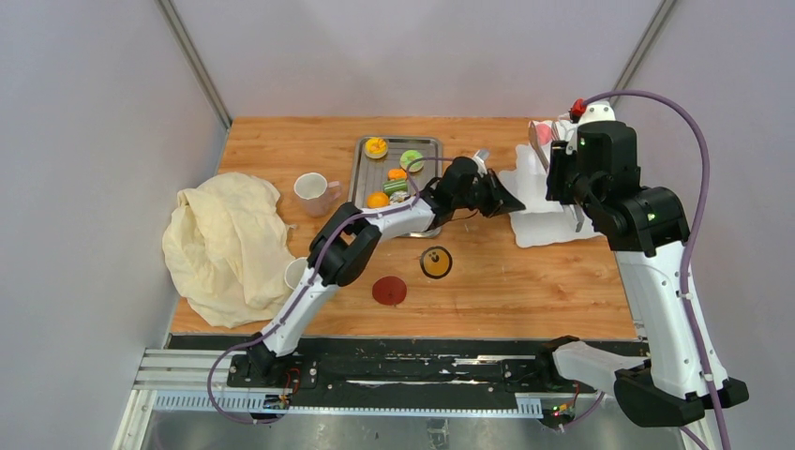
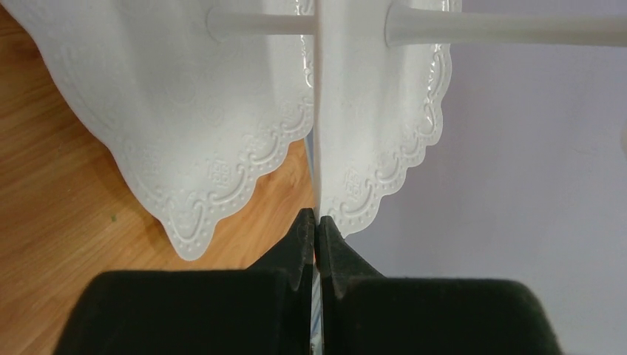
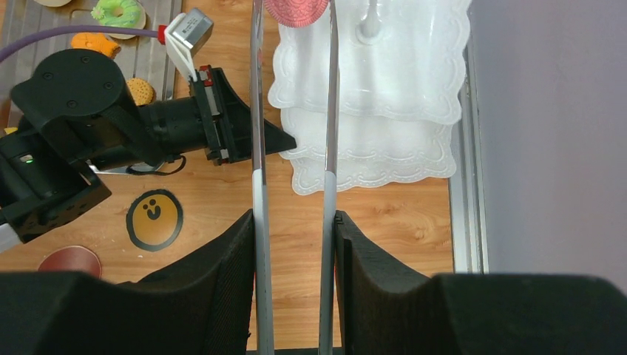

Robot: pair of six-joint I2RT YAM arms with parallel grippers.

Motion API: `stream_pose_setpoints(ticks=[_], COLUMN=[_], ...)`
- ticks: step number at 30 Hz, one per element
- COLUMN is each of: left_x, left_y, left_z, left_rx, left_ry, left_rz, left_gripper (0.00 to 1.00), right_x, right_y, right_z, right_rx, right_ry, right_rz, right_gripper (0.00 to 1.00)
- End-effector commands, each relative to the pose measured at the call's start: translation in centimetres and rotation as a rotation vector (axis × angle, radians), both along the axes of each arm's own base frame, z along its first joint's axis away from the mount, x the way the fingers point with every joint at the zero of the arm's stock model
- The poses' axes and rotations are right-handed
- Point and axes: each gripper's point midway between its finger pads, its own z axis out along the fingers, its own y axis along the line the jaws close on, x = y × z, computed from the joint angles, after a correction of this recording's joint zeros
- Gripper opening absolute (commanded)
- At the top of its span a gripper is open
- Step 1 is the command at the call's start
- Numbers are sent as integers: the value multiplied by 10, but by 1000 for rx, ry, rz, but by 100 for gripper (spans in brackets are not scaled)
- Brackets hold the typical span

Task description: Serve the afternoon tea

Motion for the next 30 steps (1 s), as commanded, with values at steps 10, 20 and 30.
stream_pose_setpoints(ticks=[10,20,30], left_x=[21,17,5], left_y=[60,69,83], left_z=[75,66,72], left_rx=[-3,12,83], left_ry=[-141,-114,-160], left_rz=[147,134,117], left_gripper=[0,1,64], right_x=[0,7,16], right_y=[12,18,26], right_z=[13,7,2], right_rx=[68,90,111], right_ry=[-34,-33,-33], right_rz=[60,73,86], right_gripper=[2,1,1])
